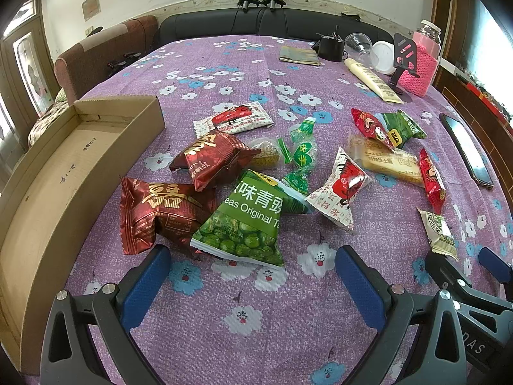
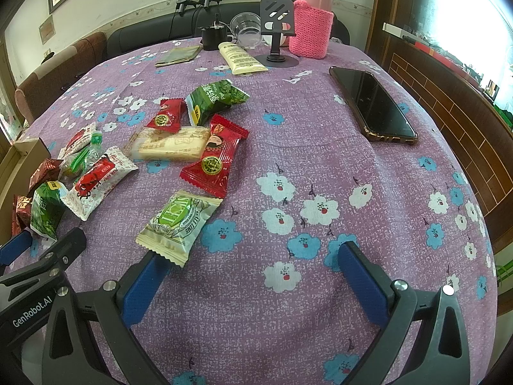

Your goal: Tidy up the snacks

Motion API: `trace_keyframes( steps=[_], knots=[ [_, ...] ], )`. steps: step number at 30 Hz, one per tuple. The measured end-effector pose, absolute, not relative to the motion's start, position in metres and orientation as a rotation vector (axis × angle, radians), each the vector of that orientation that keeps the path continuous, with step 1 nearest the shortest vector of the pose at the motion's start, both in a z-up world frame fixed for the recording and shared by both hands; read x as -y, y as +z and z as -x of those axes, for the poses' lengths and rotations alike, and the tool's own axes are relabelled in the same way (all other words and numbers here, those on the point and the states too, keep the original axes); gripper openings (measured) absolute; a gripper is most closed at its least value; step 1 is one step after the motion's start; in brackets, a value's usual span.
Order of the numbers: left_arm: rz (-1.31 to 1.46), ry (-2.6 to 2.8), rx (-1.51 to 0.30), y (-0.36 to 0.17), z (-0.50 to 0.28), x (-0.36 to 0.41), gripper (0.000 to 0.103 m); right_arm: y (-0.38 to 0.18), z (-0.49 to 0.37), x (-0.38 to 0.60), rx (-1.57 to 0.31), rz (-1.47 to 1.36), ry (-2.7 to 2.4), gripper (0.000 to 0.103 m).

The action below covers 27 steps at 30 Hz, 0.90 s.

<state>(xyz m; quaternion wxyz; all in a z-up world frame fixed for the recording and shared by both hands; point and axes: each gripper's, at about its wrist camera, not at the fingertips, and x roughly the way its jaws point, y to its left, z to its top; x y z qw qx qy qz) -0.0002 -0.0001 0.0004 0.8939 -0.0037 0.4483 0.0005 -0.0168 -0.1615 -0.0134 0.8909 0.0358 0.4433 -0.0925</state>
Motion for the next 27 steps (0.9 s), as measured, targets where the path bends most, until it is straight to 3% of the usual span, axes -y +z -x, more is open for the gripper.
trace_keyframes(
  steps=[27],
  knots=[
    [0.008, 0.003, -0.929, 0.0016, -0.0010, -0.0020, 0.103, -0.0132, 0.0168, 0.1618, -0.921, -0.074, -0.192, 0.103]
  ],
)
